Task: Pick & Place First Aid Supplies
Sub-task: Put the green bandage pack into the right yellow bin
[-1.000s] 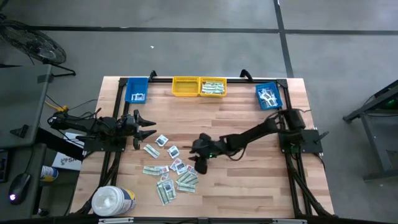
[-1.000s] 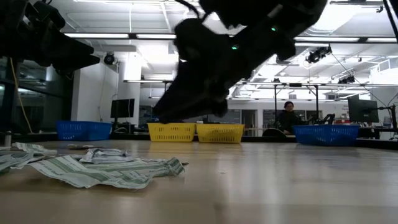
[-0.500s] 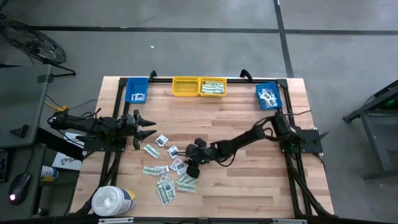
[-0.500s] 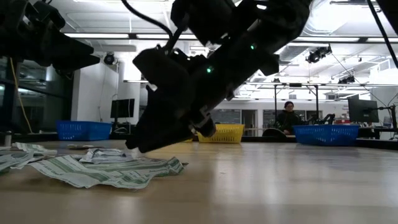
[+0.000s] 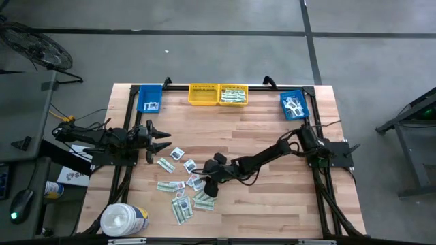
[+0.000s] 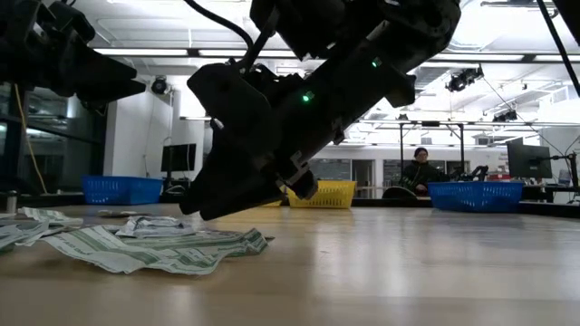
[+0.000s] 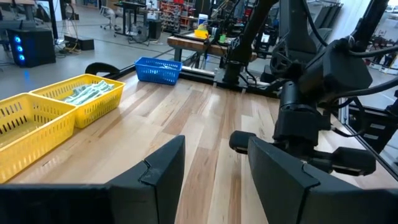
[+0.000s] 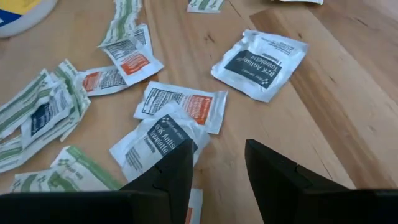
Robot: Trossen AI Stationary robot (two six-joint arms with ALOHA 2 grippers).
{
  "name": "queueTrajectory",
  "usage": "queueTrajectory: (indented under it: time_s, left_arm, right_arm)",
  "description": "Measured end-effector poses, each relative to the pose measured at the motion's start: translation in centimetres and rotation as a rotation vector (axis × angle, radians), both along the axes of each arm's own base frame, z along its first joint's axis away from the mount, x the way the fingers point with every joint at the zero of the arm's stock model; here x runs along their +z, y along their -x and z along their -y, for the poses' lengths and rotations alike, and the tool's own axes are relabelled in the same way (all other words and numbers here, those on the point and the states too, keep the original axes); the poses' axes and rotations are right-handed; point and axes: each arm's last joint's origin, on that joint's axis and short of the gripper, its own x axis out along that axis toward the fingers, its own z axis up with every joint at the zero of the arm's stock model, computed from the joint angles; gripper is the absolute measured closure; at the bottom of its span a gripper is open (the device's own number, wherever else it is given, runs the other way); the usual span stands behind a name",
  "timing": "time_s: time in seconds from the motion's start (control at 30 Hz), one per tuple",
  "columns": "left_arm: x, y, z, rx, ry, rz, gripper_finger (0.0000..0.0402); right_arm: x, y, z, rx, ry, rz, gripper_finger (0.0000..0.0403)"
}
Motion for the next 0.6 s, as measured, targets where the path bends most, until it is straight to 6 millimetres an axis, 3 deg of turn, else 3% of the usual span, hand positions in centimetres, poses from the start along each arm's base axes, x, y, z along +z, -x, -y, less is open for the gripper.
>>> queueTrajectory:
  time_s: [0.6]
  left_arm:
    - [0.00,0.00,0.00,0.000,0.000,0.000,0.0224]
  right_arm:
    - [-0.83,-0.49,-0.85,0.015,0.013,0.017,0.0263]
